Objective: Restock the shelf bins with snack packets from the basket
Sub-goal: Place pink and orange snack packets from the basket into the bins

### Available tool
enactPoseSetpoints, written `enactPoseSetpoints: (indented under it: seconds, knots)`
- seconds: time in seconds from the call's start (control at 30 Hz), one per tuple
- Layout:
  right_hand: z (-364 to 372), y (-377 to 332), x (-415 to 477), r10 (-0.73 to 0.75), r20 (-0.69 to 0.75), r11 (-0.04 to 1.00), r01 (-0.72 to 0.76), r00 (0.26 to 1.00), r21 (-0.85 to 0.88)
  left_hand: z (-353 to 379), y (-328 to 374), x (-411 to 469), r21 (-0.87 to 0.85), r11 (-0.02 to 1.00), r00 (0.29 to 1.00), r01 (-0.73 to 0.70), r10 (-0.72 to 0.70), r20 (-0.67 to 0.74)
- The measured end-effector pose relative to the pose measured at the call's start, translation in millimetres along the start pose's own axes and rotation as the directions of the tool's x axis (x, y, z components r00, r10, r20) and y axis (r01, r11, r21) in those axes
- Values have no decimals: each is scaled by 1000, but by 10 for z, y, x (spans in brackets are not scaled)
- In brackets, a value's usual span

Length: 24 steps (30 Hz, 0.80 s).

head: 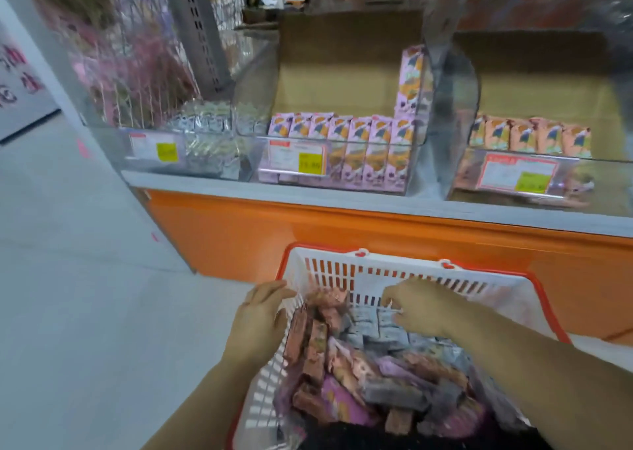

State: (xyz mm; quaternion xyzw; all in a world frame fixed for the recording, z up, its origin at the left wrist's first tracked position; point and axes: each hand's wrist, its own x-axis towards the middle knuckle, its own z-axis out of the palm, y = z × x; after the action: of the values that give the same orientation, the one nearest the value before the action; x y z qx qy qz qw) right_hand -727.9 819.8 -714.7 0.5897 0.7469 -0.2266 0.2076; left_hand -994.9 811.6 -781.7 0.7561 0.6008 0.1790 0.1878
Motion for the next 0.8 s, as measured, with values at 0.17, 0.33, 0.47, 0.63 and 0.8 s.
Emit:
enactPoseSetpoints:
  seconds: [0.17, 0.33, 0.47, 0.63, 0.8]
  knots:
    - [378, -305, 370, -54, 105, 993, 42, 993, 113, 108, -104, -24, -69, 997, 999, -38, 39, 5]
    - [685, -483, 532, -60, 234, 995, 39, 970, 93, 107, -119, -33, -117, 993, 1000, -31, 30, -9]
    - [756, -447, 532, -40, 190, 989, 12, 981, 147, 100, -118, -35, -129, 991, 999, -38, 37, -11]
    - [485, -319, 404, -30, 126, 944, -14, 992, 330, 71, -71, -47, -93, 996, 1000, -15, 17, 17]
    - [124, -231, 111, -28, 26, 896, 13, 999, 444, 19, 26, -30, 63, 998, 991, 7, -16, 136]
